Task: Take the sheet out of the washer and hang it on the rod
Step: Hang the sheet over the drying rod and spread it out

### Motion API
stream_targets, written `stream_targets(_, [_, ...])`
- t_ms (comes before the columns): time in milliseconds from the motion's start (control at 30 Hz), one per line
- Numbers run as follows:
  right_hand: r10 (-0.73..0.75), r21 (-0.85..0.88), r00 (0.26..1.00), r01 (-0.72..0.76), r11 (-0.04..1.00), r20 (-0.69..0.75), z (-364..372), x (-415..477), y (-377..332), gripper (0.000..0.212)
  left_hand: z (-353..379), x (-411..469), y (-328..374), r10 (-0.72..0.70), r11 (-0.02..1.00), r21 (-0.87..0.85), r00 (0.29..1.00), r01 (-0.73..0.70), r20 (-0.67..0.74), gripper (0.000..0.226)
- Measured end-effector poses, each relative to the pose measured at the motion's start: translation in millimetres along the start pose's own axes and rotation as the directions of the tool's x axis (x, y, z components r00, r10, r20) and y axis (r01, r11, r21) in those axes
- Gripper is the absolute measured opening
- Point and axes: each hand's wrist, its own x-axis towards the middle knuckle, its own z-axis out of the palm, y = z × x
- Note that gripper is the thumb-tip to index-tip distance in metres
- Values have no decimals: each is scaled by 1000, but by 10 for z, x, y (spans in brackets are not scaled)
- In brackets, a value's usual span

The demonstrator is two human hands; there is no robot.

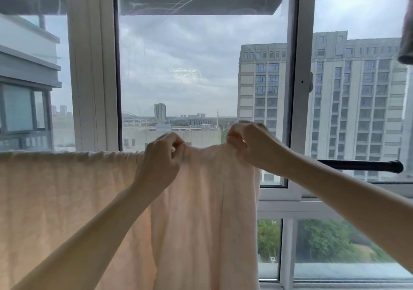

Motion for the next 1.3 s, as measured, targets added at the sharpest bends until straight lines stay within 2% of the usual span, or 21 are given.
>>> stream_targets(133, [129, 45, 975, -123, 991, -181, -167, -48, 316, 13, -29, 50, -155, -36, 999, 14, 998, 36, -55, 12])
stream_targets(167, [141, 48, 977, -135, 990, -157, -191, -102, 378, 11, -29, 49, -184, -39, 999, 26, 999, 40, -38, 12])
stream_targets(267, [105, 39, 994, -106, 994, 31, -194, -279, 444, 9, -1, 40, -192, -53, 997, 54, 999, 52, 11, 13])
stream_targets(333, [76, 58, 993, -81, 995, 89, -202, -337, 418, 7, 25, 38, -141, -72, 997, 26, 997, 72, 13, 14])
stream_targets(433, [70, 78, 988, -81, 994, 136, -219, -352, 351, 5, 51, 19, 7, -18, 999, -41, 999, 20, 40, 10])
stream_targets(500, [55, 61, 988, -65, 996, 147, -202, -349, 317, 6, 77, -10, 131, 66, 996, -68, 991, -58, 115, 8])
stream_targets(600, [46, 42, 993, -51, 998, 107, -156, -332, 309, 10, 189, -43, 243, 168, 985, -64, 966, -158, 198, 17])
stream_targets(667, [45, 43, 996, -48, 998, 72, -134, -317, 310, 11, 259, -57, 267, 189, 982, -25, 967, -188, 169, 16])
stream_targets(767, [47, 50, 998, -49, 998, 33, -98, -324, 320, 6, 296, -54, 250, 176, 983, -64, 981, -171, 81, 8])
stream_targets(867, [65, 65, 998, -67, 996, 26, -80, -360, 332, 6, 287, -33, 165, 172, 984, -52, 981, -168, 86, 11])
stream_targets(1067, [125, -16, 985, -124, 992, 122, -165, -527, 382, 37, 161, 9, -60, 140, 990, 7, 989, -140, 44, 10])
stream_targets(1233, [151, 28, 981, -156, 987, 118, -211, -605, 475, 24, 54, 31, -179, 16, 995, 100, 1000, -16, 1, 12])
stream_targets(1300, [98, 11, 987, -100, 995, 127, -208, -619, 516, 27, 21, 3, -120, -8, 991, 134, 999, 13, -33, 16])
